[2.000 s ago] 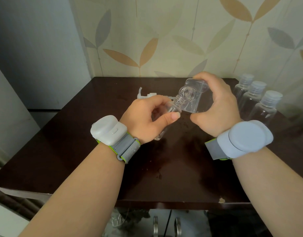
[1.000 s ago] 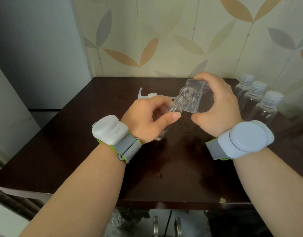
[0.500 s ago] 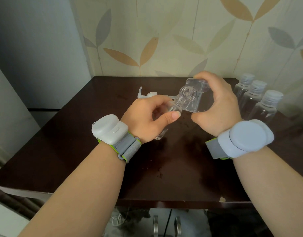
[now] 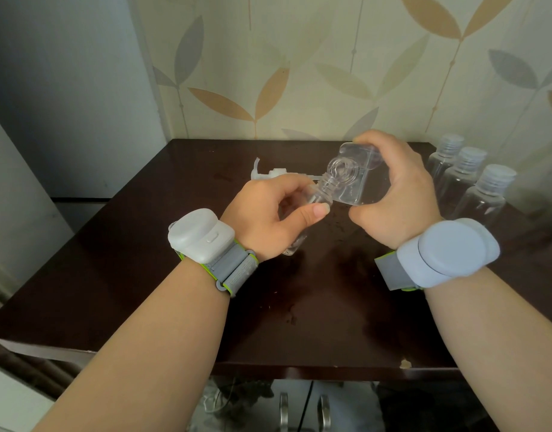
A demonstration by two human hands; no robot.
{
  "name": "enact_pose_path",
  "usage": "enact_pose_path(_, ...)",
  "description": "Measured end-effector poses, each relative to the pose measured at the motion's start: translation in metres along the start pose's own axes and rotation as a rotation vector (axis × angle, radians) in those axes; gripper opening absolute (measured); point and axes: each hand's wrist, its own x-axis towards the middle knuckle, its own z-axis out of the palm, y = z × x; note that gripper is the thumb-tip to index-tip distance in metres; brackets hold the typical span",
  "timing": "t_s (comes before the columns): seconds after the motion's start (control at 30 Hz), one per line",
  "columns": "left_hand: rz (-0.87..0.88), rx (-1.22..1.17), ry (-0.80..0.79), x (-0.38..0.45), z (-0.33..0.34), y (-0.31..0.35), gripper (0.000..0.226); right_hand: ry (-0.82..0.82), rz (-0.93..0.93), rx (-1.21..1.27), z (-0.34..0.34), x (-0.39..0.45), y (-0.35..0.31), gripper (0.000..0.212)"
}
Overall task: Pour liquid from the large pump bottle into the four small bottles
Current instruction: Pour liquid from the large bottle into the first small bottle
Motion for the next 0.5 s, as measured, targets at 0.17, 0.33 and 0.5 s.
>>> enact_pose_path(0.17,-0.015,-0.021,-0.002,-0.0001,0.0010,-0.0003,0.031,0.008,0.003,-0.005,0.0000,-0.0002,0.0005,0.061)
enact_pose_path(0.33,-0.015,-0.029,-0.002,-0.0002,0.0011,0.0005,0.030,0.008,0.015,-0.003,0.0002,-0.0002,0.0006,0.061)
enact_pose_path(0.5,-0.025,-0.026,-0.005,0.0000,0.0008,0.0006,0.025,0.003,0.016,-0.004,-0.0022,0.0011,0.0003,0.061)
